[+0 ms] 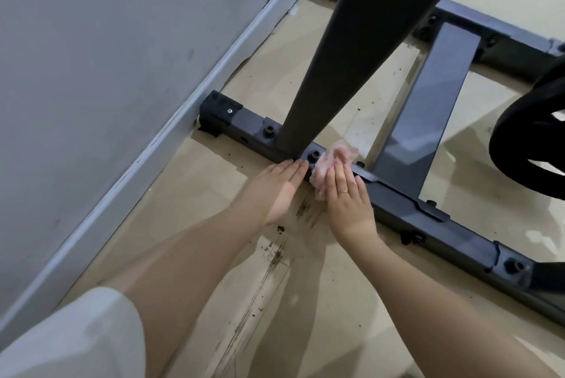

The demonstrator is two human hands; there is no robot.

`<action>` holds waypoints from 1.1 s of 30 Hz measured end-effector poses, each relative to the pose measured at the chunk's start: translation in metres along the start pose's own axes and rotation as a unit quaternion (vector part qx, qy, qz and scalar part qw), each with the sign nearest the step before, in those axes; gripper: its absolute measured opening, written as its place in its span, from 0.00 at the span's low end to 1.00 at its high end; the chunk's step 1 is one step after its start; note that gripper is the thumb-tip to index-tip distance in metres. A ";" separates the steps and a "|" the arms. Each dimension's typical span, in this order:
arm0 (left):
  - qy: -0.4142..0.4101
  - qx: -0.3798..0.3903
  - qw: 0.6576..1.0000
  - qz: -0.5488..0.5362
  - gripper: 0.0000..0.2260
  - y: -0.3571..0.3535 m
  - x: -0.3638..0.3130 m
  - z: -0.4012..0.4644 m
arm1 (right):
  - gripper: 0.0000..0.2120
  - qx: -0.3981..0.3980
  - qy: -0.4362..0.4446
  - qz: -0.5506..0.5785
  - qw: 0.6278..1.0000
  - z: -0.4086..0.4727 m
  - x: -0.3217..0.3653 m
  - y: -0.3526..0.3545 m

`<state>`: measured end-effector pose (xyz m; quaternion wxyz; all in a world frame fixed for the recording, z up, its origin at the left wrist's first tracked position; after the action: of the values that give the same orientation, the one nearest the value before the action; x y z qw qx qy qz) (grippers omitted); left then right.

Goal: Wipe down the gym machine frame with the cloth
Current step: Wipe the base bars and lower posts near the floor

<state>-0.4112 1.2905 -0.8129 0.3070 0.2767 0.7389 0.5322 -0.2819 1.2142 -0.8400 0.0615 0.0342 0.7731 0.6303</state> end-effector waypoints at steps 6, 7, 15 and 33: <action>0.017 0.024 0.998 0.050 0.32 -0.003 -0.018 0.003 | 0.07 -0.046 -0.137 0.384 0.912 0.032 -0.038 0.056; 0.018 0.033 0.997 0.061 0.32 -0.003 -0.021 0.005 | 0.08 -0.077 -0.199 0.434 0.875 0.033 -0.051 0.060; 0.025 0.044 0.999 0.012 0.34 0.000 -0.023 0.022 | 0.08 -0.121 -0.139 0.340 0.922 0.029 -0.057 0.050; 0.100 0.097 0.987 -0.079 0.38 -0.015 -0.024 0.020 | 0.16 0.007 -0.032 0.263 0.964 0.039 -0.057 0.023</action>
<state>-0.3815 1.2812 -0.8282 0.2440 0.1911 0.8335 0.4574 -0.2209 1.2495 -0.8219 -0.0818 0.2570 0.7386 0.6178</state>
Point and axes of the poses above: each hand's wrist, its own z-axis towards the middle knuckle, its own y-axis out of the back of the hand, x = y × z, the point moved 3 cm from there along z, towards the middle knuckle, and after that the axes turned 2 degrees about z, right-handed, at the moved point
